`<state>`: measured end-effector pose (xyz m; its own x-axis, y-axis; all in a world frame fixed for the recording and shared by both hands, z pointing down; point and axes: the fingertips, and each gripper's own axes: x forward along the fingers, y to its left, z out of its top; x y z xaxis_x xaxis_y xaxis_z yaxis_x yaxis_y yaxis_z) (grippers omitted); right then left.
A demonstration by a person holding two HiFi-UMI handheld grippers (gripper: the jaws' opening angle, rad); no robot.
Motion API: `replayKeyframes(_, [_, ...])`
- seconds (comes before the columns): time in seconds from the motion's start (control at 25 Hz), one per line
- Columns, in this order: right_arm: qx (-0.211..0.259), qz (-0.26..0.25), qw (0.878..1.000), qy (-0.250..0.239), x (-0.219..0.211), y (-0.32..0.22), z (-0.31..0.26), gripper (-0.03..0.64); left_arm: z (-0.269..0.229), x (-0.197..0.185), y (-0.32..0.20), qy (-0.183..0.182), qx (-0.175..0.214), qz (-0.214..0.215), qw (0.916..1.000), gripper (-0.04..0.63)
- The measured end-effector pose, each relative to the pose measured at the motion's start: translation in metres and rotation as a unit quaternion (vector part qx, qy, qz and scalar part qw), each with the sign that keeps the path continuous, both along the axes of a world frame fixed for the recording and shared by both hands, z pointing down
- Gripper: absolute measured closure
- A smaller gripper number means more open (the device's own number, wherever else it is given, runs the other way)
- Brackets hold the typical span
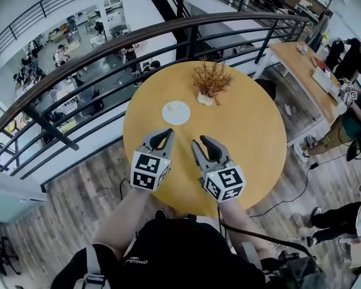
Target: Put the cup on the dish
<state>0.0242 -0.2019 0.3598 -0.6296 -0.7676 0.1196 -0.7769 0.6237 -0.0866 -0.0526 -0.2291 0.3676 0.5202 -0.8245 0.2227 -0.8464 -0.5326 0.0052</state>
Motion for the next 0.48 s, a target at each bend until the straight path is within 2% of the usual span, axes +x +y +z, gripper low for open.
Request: replayKeyframes(0.48, [0.032,-0.012,0.999,0.001,-0.007,0.02,-0.034,0.529,-0.028,0.005,0.03,0.016,0.027,0.007,0.9995,0.589])
